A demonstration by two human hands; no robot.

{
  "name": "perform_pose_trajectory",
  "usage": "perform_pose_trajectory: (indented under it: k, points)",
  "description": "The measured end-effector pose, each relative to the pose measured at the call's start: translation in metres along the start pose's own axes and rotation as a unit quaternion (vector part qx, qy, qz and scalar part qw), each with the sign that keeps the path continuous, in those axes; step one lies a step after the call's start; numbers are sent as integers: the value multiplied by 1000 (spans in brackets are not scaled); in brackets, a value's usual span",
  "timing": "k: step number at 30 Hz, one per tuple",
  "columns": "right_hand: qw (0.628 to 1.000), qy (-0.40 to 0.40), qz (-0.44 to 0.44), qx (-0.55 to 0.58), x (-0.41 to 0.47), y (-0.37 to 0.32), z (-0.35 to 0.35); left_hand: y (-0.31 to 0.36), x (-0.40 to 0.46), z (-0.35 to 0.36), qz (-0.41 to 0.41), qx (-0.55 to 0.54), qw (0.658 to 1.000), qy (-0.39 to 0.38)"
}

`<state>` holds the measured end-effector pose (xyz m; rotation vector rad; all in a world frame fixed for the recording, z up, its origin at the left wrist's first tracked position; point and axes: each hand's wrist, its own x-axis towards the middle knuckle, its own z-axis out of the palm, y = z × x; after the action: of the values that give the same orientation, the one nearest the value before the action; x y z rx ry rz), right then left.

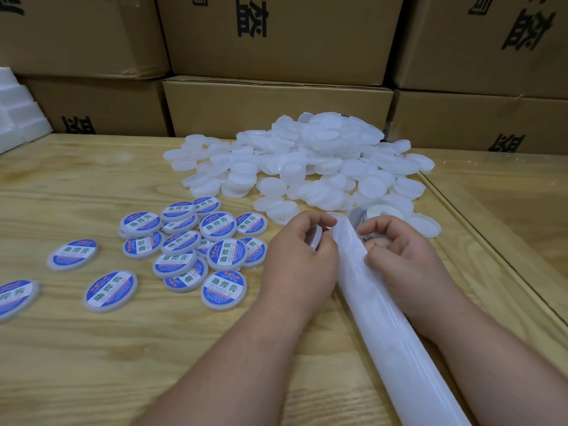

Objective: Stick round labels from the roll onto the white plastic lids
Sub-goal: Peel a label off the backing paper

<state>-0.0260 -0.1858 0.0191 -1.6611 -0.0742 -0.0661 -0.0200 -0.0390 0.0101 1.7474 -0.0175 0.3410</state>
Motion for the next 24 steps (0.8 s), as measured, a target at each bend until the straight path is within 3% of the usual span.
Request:
perform_pose_trajectory:
  k: [8, 14, 20, 24]
  points:
    - [999, 47, -19, 15, -2, -3, 0, 4, 3, -4, -15, -71, 994, 82]
    - [995, 93, -25, 33, -1, -2, 0, 7, 1, -6, -28, -94, 992, 74]
    - [996, 45, -76, 12, -4, -4, 2, 6, -1, -5, -24, -93, 994, 57]
    - [997, 44, -57, -9, -2, -2, 4, 8, 0, -5, -11, -97, 993, 72]
